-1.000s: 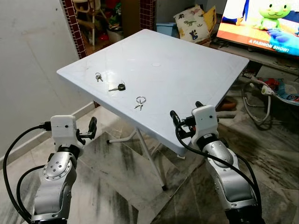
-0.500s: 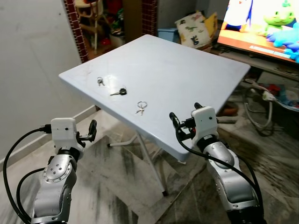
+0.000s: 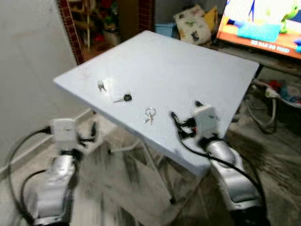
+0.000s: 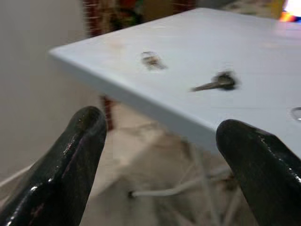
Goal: Hang keys on a hook
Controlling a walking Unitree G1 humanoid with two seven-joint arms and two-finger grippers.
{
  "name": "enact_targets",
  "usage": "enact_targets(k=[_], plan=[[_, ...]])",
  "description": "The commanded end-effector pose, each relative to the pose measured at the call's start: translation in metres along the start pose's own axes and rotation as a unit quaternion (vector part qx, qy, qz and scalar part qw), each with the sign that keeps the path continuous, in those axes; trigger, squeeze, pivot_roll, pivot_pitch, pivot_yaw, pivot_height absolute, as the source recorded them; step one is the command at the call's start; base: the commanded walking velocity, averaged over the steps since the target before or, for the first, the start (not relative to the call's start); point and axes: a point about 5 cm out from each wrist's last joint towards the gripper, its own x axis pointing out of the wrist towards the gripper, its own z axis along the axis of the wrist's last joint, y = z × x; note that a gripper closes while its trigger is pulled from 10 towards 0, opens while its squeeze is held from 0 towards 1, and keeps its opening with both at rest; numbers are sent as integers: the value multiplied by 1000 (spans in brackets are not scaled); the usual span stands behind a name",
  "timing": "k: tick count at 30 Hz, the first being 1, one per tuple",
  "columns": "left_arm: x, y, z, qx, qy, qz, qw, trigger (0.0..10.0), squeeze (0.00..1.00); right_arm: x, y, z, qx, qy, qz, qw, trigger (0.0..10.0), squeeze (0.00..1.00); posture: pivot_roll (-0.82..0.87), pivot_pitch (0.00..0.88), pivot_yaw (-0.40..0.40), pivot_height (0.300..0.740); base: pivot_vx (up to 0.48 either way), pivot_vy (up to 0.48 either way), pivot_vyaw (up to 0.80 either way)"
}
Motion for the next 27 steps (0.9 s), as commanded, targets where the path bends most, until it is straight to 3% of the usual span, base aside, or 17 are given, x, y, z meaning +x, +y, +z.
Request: enact_targets(k=[1,23,27], plan=[[0,11,6,8,-9,19,1000,10000,0,4,7,9,4,-19,8,1000,10000,0,13,0,6,740,266,262,0],[2,4,7,14,-1,-6,1000,10000,0,10,-4,10,6,-12,-13,1000,10000,0,19,0,10,740,24,23,0],[3,-1,-8,14,49,-36,998,10000,0,17,-1,7,28,19,1,999,10000,0,25,0,3,740,0,0,0]])
